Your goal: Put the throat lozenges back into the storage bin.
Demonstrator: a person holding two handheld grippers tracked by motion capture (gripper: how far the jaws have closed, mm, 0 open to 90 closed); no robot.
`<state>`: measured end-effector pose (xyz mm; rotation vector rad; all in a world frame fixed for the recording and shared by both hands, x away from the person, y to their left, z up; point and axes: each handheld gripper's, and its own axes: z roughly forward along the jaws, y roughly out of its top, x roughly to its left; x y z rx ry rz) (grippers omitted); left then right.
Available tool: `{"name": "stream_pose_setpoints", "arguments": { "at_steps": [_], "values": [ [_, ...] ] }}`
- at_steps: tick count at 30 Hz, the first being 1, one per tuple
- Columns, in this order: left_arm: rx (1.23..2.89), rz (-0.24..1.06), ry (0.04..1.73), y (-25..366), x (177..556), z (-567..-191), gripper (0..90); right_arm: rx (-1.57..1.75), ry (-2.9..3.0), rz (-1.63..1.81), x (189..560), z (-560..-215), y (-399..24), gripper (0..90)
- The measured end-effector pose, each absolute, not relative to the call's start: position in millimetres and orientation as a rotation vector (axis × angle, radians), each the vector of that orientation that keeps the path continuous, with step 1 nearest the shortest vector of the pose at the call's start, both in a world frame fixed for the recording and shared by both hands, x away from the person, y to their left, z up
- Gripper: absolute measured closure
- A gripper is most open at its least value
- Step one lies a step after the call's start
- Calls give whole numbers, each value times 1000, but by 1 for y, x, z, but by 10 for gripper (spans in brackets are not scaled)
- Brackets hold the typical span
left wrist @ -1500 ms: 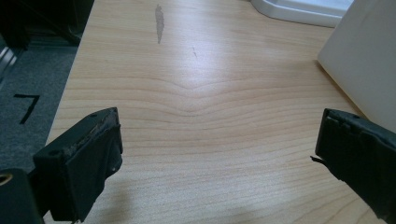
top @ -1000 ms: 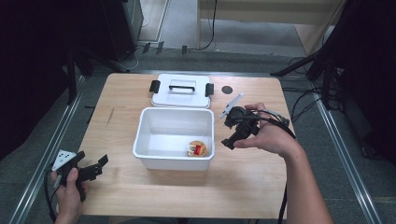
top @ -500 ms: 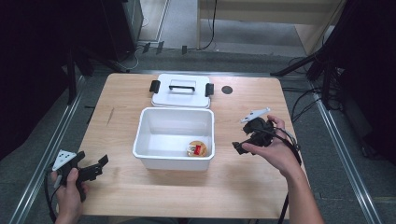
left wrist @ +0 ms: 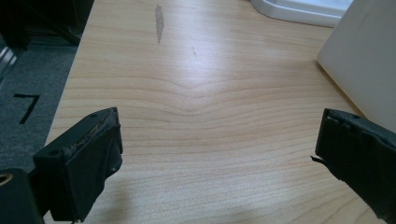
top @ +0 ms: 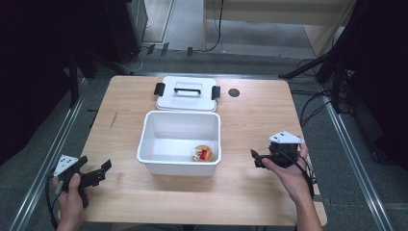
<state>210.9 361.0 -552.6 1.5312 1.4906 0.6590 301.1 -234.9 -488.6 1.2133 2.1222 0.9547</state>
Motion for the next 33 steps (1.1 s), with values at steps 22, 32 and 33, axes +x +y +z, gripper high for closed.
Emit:
{"name": "stream_pose_setpoints", "arguments": {
  "at_steps": [22,32,33],
  "values": [
    [1527,659,1492,361,211,-553,13,1345,1945,1050,256,-533,-298,0],
    [1522,660,1494,361,211,-553,13,1390,1892,1047,233,-539,-329,0],
    [1522,660,1494,361,211,-553,13,1390,1887,1047,231,-539,-331,0]
  ]
}}
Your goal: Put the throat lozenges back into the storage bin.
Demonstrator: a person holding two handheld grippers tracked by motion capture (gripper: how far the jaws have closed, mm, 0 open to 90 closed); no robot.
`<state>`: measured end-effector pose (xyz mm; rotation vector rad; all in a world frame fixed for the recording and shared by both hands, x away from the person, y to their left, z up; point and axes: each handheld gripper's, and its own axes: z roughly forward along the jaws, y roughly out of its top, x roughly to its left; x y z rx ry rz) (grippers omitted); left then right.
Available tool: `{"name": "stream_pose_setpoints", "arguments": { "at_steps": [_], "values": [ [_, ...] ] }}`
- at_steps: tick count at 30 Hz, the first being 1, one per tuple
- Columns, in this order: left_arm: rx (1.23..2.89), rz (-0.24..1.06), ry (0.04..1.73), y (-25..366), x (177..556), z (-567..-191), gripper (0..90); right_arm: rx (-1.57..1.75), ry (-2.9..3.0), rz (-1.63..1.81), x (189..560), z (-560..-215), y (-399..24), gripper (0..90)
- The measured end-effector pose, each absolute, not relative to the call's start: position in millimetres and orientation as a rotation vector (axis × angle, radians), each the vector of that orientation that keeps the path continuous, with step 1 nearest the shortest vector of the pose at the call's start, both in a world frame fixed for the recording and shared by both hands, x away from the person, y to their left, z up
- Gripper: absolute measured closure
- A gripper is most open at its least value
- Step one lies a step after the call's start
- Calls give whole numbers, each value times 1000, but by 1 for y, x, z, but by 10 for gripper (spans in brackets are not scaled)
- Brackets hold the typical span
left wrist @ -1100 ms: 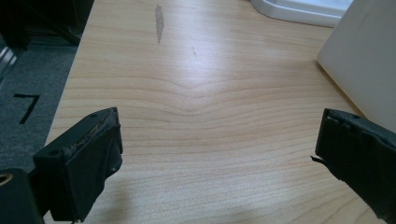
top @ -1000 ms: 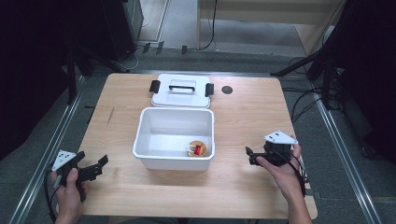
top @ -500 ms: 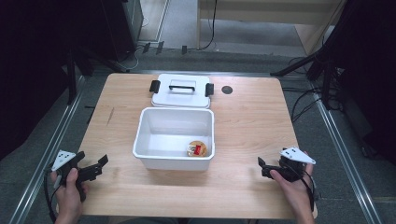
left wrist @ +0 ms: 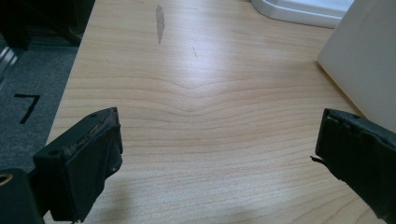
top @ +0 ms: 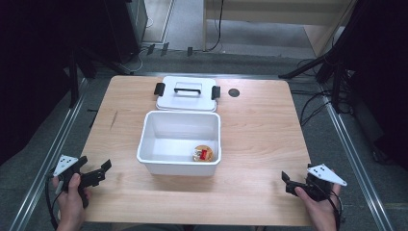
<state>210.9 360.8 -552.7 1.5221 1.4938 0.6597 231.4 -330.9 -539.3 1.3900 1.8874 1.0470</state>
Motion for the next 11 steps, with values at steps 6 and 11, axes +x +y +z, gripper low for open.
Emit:
{"name": "stream_pose_setpoints", "arguments": {
  "at_steps": [6,11],
  "values": [
    [1524,659,1494,361,211,-553,13,1405,1869,1047,221,-542,-341,0],
    [1527,658,1495,361,211,-553,13,1416,1859,1056,217,-544,-345,0]
  ]
}}
